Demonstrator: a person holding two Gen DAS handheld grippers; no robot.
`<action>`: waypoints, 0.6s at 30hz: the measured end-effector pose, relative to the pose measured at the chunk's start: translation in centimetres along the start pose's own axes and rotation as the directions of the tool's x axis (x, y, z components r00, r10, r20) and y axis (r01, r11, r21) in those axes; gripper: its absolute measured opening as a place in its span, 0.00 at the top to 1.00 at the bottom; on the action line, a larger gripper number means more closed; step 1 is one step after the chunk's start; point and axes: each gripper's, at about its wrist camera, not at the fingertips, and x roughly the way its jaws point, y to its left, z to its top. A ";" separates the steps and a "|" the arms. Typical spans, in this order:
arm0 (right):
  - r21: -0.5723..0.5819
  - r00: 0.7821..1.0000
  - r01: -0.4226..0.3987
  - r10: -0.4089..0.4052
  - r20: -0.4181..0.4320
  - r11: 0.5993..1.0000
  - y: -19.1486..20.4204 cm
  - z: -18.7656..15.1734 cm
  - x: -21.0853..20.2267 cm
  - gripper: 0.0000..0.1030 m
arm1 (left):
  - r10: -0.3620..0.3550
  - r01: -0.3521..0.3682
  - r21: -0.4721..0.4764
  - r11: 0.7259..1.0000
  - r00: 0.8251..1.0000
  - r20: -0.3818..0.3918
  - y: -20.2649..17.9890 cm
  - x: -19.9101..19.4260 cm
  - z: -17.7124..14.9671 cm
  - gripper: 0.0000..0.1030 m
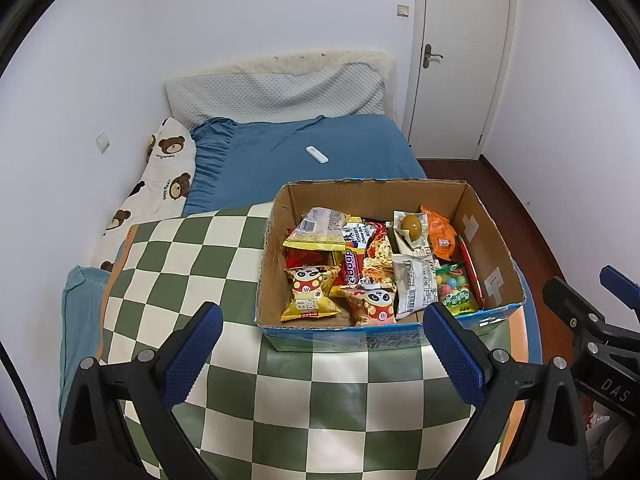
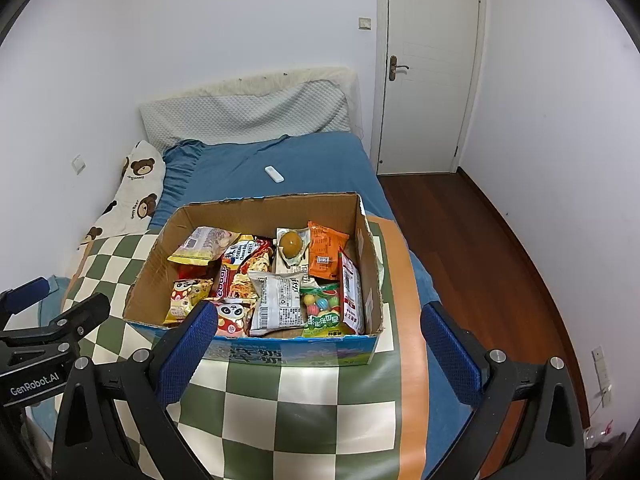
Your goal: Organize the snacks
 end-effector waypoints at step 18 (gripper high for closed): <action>-0.004 1.000 -0.006 0.006 0.001 1.000 0.0 0.1 0.0 0.00 | -0.005 0.005 0.001 1.000 1.000 0.002 0.0 0.0 -0.1 0.00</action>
